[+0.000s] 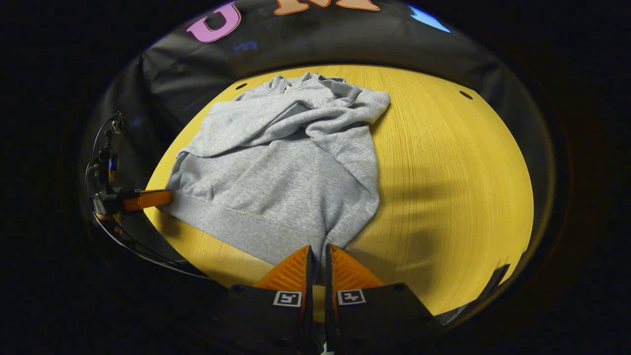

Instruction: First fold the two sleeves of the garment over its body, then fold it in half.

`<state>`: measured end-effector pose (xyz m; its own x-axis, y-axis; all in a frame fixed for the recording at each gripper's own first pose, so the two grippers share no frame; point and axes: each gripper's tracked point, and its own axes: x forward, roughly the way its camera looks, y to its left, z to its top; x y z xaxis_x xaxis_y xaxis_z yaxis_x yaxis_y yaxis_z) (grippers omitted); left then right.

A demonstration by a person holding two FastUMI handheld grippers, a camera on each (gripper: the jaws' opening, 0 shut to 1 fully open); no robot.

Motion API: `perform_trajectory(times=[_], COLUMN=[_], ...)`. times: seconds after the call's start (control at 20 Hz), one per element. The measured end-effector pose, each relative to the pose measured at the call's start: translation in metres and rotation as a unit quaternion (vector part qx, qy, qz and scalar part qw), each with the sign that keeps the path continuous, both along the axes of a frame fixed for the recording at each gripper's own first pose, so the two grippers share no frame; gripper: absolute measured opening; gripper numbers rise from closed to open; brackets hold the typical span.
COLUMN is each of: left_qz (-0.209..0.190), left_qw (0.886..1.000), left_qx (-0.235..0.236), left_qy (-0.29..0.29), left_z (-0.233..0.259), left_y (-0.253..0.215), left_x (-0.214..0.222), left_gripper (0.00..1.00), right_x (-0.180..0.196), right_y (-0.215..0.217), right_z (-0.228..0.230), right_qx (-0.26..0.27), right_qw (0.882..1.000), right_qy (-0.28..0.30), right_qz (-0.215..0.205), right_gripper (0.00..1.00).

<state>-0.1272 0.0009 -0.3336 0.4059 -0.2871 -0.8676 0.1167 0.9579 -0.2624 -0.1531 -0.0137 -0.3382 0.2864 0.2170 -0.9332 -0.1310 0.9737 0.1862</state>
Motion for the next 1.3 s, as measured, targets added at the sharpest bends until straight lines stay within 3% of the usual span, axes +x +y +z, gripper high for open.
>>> perform_trajectory(times=[0.55, 0.9, 1.3], left_qz=[0.037, 0.050, 0.069], left_qw=[0.998, 0.997, 0.997], left_qx=[-0.016, -0.026, -0.035], left_qy=[-0.045, -0.060, -0.024], left_z=[0.055, 0.073, 0.062], left_y=[0.001, -0.001, -0.004], left_x=[0.056, 0.097, 0.134], left_gripper=[0.00, 0.00, 0.00], right_x=[0.083, 0.128, 0.177], right_y=[0.009, 0.008, 0.018], right_z=[0.074, 0.093, 0.084], right_qx=[0.071, 0.109, 0.140], right_qw=[0.993, 0.986, 0.979], right_qy=[-0.074, -0.089, -0.068], right_qz=[-0.051, -0.094, -0.132], right_gripper=[0.12, 0.12, 0.12])
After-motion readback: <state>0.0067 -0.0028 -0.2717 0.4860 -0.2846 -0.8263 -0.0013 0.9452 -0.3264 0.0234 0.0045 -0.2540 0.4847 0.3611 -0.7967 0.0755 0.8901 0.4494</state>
